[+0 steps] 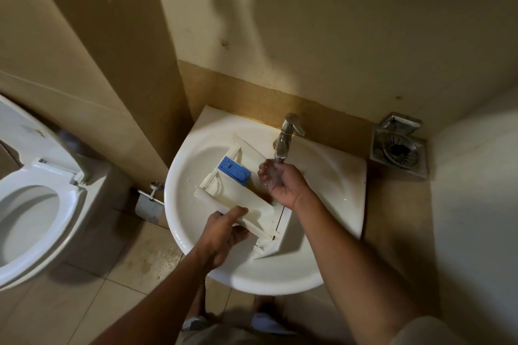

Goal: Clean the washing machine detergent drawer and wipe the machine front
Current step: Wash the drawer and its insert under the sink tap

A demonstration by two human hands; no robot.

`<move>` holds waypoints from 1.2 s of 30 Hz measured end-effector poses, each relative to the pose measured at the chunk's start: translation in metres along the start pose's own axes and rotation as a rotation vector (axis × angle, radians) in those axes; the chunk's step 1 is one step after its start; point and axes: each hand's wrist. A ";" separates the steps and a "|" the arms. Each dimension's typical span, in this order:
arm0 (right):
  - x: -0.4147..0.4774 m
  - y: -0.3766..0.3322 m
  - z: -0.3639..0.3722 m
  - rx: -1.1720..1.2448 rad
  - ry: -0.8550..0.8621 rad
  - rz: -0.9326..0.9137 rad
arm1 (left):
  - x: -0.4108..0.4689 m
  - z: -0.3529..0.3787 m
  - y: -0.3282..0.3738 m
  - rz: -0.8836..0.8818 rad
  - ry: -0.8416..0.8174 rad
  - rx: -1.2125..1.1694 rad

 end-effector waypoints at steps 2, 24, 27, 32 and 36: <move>-0.012 0.001 0.003 -0.230 -0.005 -0.028 | 0.001 -0.003 0.001 -0.022 -0.011 -0.014; -0.032 0.015 0.020 -1.509 -0.021 -0.178 | 0.014 -0.011 -0.002 -0.033 0.054 -0.086; -0.048 0.007 0.002 -1.890 0.217 -0.709 | 0.014 -0.009 -0.002 -0.038 0.047 -0.136; -0.070 0.010 -0.042 -1.201 0.512 -0.480 | 0.000 0.011 -0.013 -0.123 -0.044 -0.181; -0.066 0.026 -0.035 -0.907 0.350 -0.256 | 0.004 -0.002 -0.013 -0.086 -0.013 -0.223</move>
Point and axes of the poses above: each hand's wrist, its own x-axis towards the middle knuckle, its own z-axis out of the palm, y = z × x, and after that the axes turned 14 degrees about x, right-handed
